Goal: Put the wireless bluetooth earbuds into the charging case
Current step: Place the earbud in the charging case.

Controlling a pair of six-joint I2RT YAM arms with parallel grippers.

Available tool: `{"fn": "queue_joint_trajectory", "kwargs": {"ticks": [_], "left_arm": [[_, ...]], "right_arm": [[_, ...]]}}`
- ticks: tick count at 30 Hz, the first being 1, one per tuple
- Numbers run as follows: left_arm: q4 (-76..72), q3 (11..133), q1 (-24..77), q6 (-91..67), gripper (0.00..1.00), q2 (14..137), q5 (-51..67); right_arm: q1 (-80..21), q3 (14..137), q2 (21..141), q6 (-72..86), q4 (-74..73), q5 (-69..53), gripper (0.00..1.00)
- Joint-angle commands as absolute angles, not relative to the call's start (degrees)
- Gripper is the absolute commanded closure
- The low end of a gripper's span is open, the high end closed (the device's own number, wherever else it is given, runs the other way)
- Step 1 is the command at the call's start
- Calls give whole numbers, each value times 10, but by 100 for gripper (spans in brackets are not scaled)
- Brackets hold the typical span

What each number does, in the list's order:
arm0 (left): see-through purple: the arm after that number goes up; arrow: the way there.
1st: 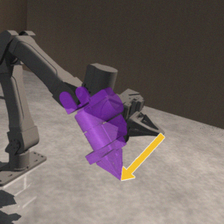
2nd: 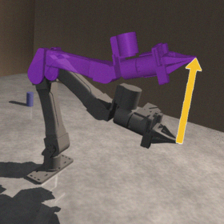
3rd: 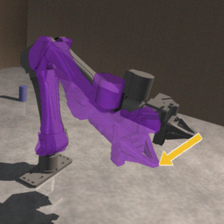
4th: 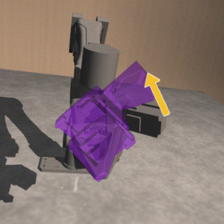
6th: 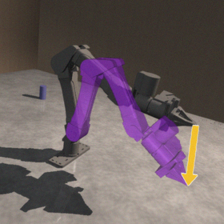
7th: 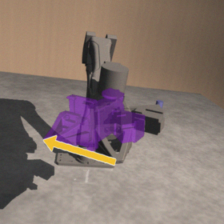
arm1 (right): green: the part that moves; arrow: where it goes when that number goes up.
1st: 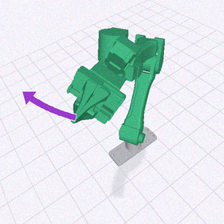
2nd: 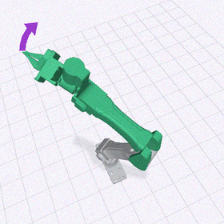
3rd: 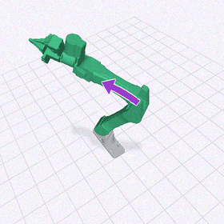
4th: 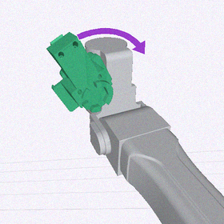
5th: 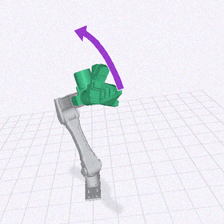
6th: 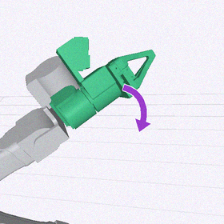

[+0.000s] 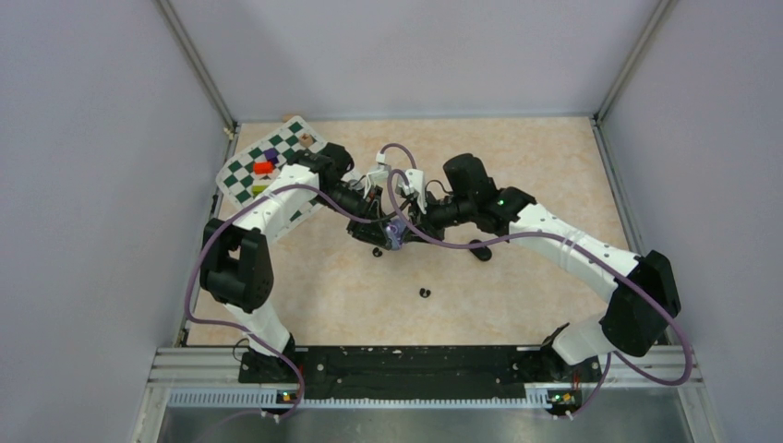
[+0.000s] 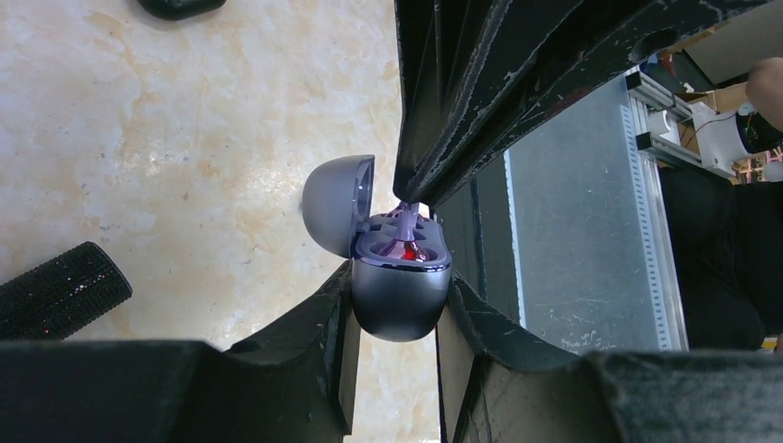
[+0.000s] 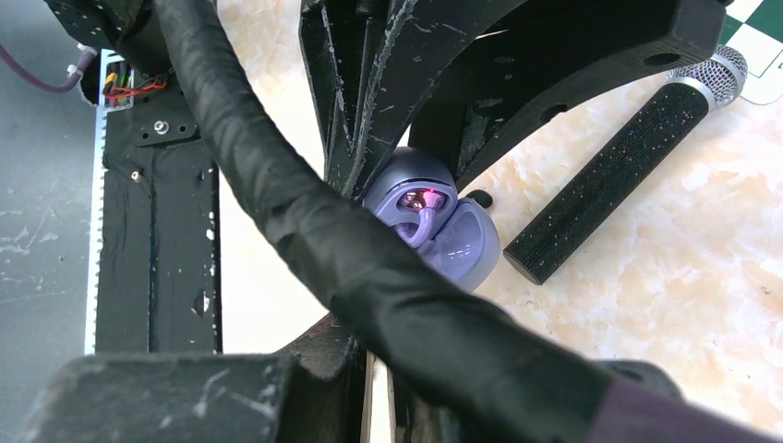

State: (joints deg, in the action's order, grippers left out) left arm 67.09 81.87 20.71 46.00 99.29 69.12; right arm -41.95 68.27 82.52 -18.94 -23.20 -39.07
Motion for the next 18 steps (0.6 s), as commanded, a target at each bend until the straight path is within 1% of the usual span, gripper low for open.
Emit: {"fn": "queue_joint_trajectory", "kwargs": {"ticks": [1, 6, 18], "left_arm": [[655, 826, 216, 473, 100, 990, 723], [654, 825, 216, 475, 100, 989, 723], [663, 827, 215, 487, 100, 987, 725]], "right_arm": [[-433, 708, 799, -186, -229, -408, 91], [-426, 710, 788, -184, -231, -414, 84], [-397, 713, 760, -197, -247, -434, 78]]}}
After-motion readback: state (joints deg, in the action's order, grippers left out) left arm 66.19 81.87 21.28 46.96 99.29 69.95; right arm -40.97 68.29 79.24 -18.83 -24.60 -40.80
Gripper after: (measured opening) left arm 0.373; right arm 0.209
